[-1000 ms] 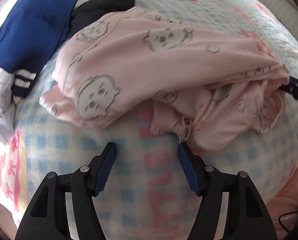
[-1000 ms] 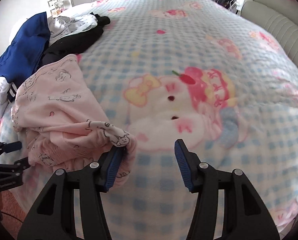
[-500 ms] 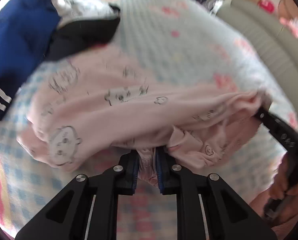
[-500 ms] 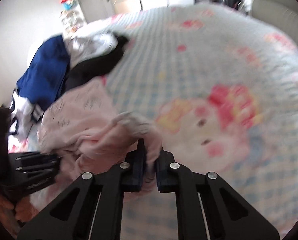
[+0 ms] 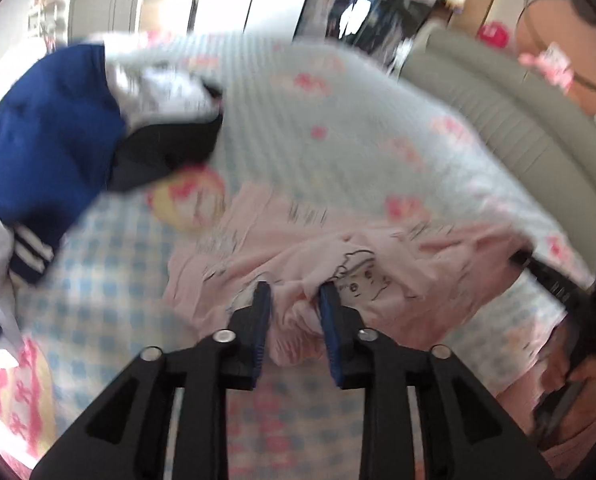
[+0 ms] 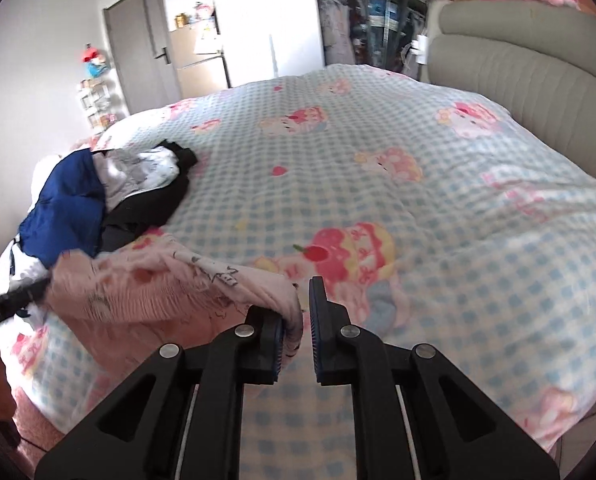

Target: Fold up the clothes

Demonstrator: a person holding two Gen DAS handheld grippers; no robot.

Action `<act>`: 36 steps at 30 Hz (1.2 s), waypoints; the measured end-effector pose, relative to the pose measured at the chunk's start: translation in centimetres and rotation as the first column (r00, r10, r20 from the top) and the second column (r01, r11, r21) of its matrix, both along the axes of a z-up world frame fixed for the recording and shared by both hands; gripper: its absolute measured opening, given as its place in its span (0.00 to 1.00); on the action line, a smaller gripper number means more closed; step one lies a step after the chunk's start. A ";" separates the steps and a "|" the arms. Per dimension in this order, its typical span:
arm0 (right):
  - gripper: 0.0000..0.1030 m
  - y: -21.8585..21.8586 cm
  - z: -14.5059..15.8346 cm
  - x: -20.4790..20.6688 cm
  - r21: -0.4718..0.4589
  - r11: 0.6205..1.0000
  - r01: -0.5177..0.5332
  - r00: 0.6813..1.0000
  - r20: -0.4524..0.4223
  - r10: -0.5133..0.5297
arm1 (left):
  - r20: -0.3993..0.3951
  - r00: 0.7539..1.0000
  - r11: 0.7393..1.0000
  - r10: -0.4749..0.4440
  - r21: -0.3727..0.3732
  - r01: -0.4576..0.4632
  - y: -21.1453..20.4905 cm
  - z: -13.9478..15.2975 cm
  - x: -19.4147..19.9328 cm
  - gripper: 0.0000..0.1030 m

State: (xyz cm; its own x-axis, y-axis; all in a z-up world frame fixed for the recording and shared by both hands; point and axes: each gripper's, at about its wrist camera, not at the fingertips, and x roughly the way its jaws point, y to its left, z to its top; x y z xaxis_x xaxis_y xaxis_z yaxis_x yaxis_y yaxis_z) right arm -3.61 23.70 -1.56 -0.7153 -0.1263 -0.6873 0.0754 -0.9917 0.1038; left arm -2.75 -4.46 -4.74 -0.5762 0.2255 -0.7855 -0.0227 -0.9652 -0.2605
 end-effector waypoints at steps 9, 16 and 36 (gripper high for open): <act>0.24 4.7 -1.4 0.1 0.001 0.997 0.079 0.995 0.062 -0.079 | 0.111 0.976 0.982 -0.186 -0.011 0.188 3.6 -5.2 1.6 0.56; 0.24 3.2 -4.1 0.3 0.069 0.996 0.049 0.989 0.135 -0.058 | 0.131 0.952 0.956 -0.277 -0.056 0.286 7.8 -8.4 -0.4 0.55; 0.16 0.8 -6.2 -0.7 0.190 0.973 -0.132 0.980 0.169 0.100 | -0.093 0.979 0.981 -0.183 -0.090 0.175 7.4 -1.9 -2.8 0.11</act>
